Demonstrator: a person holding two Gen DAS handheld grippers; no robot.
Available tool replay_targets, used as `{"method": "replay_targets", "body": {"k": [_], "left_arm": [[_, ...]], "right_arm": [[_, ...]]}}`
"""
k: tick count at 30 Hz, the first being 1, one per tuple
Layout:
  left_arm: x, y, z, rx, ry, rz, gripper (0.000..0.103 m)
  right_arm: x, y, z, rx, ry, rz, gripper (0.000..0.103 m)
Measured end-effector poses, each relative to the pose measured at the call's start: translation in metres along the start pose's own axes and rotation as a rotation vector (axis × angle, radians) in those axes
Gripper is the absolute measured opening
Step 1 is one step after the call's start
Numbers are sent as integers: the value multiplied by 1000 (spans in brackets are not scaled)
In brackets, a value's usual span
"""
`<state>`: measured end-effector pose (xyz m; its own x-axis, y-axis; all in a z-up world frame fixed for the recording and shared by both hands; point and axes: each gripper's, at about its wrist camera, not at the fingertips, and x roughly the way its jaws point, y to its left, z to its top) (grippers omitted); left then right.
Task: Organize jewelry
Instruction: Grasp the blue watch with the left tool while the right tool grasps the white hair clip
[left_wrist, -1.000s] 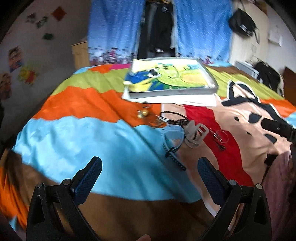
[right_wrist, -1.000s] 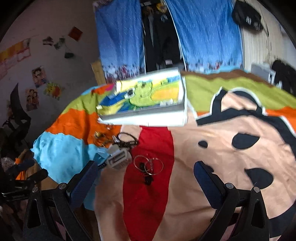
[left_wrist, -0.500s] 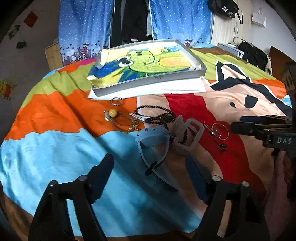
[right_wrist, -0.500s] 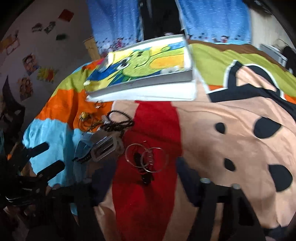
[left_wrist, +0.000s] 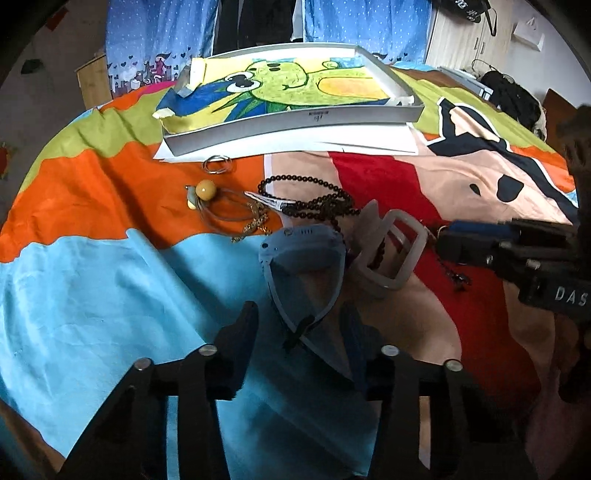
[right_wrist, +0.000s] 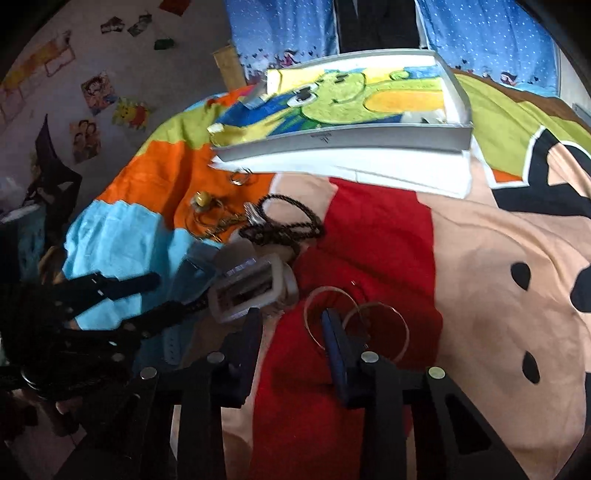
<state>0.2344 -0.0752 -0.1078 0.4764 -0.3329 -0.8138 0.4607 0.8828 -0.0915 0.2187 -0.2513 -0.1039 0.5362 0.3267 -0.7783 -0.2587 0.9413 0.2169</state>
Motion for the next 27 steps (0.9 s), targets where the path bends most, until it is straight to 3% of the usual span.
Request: {"method": "replay_targets", "body": {"k": [13,16,21,27], "left_arm": [[5,7,1,-51,10,-34,17],[4,10,1,-68,3,-17,12],[-2,7,0,-71,-27,6,8],[-17,-7,-5,-24,-98,50,7]], "right_arm": [[33,8,20,-53,43,26,26],[36,11,18,-66,60,18,19],[26,6,18,-38,18,51,10],[8,9,20,-50,-67,46,7]]}}
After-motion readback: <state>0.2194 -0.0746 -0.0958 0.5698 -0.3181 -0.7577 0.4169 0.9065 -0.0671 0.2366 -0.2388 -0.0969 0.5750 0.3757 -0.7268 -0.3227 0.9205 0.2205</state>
